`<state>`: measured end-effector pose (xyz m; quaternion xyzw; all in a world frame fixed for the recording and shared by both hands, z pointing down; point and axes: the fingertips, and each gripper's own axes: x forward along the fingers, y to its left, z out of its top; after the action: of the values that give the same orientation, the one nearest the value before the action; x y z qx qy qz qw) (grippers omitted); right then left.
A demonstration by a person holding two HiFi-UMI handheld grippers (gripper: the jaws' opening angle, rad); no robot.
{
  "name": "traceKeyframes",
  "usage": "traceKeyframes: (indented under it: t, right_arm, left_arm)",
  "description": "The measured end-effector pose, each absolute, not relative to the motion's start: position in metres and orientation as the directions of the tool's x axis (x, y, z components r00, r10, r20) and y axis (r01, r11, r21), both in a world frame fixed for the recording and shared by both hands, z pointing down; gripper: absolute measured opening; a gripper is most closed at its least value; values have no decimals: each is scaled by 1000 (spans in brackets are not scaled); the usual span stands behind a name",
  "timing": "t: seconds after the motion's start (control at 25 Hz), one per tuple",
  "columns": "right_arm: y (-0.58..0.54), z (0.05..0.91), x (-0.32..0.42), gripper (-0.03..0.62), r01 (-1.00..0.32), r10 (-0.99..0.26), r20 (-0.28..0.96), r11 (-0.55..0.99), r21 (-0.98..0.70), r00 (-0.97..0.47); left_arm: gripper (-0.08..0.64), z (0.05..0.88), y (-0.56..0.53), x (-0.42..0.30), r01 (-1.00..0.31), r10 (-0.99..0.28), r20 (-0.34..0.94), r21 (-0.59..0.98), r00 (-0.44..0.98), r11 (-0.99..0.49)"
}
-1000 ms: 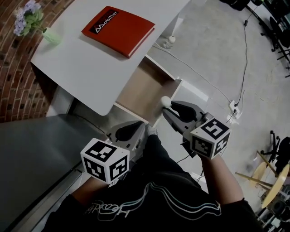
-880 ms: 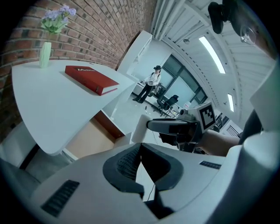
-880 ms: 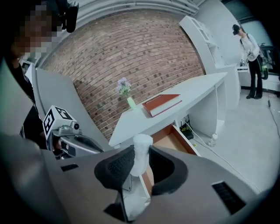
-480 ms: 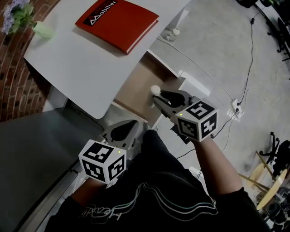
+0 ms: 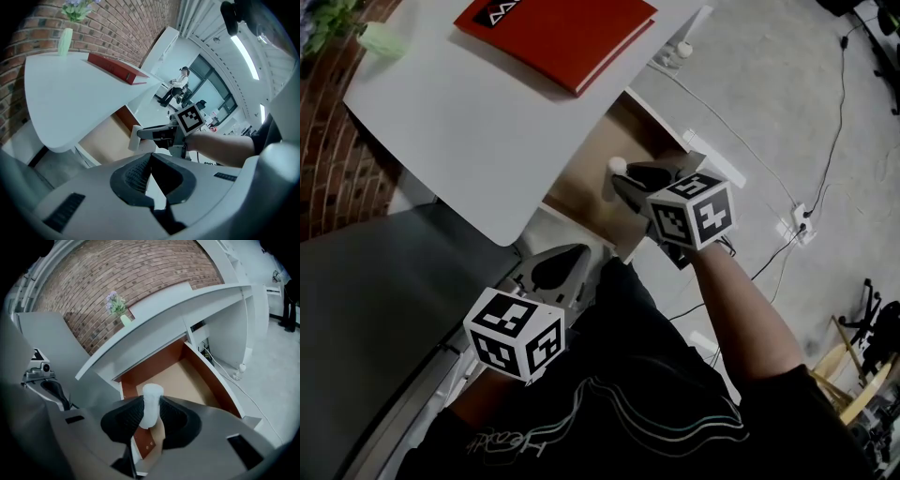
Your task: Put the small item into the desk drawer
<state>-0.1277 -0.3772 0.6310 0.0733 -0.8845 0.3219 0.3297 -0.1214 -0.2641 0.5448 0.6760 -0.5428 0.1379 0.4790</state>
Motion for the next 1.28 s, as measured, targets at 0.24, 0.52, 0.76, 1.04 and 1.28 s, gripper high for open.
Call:
traceKeyframes:
  t: [0.24,0.52,0.76,1.04,1.28]
  right_arm:
    - [-383,684,-144,115,-356,111,705,802,-480,-700]
    - [-384,727,-169,117,-304,132,793,876,-374,-595]
    - [-373,750,-190,120,-217,177,808,911,-350,-561]
    - [-369,775,-192,124,-210,192,840,918,-337,-507]
    - [-373,783,-193,133,-221,193,844,914,-341,-501]
  left_arm:
    - [21,564,-262,-134,-860,-592,721,502,360,87]
    - [21,583,-259,-145,-854,-587,729,506,351,118]
    - [21,596,-256,-150,-848,-586,734,511,343,144]
    - [21,601,-249,-148,-848,-574,742,509,346,148]
    - [21,601,-247,-144,-847,-574,741,512,349,146]
